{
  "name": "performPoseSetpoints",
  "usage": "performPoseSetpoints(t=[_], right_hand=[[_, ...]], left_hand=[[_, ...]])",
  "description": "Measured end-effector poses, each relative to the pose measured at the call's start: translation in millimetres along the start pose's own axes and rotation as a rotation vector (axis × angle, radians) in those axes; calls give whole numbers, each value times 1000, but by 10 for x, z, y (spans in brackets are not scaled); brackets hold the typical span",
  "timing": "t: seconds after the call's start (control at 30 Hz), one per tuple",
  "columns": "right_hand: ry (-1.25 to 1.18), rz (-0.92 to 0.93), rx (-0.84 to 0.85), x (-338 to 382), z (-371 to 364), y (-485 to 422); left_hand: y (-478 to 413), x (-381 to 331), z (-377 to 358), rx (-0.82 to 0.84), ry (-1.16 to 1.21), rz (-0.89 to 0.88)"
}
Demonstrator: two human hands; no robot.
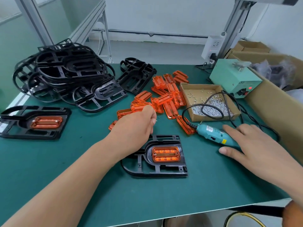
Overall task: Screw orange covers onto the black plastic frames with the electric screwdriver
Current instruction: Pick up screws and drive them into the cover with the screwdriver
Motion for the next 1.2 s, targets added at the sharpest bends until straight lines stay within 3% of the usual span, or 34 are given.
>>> performPoseSetpoints(t=[0.07, 0.13, 0.2, 0.3, 0.4, 0.53, 0.77, 0.93, 1.03, 1.2], right_hand=[[-44, -4, -94, 31, 24, 79], [-184, 4, -335, 136, 99, 221], [-370, 141, -528, 410, 180, 363], [-468, 580, -373, 1041, 125, 422], [-265, 804, -238, 1465, 1, 347], [-331, 803, -148, 1528, -75, 233], [-364, 790, -190, 1570, -127, 241], [-772, 613, -236, 1346, -62, 275], [-679, 576, -288, 1258, -46, 246], [-394, 770, -160, 1372, -115, 216]], left_hand=[[-1, -12, -5, 9, -32, -9], [3, -23, 3, 12, -49, -11], [4, -38, 12, 9, -70, -16], [-5, -55, 17, 1, -118, -22], [4, -69, 4, 0, -166, -40], [3, -66, -18, -11, -196, -40], [-7, -27, -15, 15, -91, -30], [3, 63, 55, -52, 247, 33], [-26, 85, 62, -38, 476, 57], [-40, 76, 69, 35, 818, 92]])
Point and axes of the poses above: each hand's wrist, its own y-axis away from the middle knuckle, its own z-axis out of the back of the hand, x = y × z, the point moved 3 cm from there along -y, towards the middle knuckle
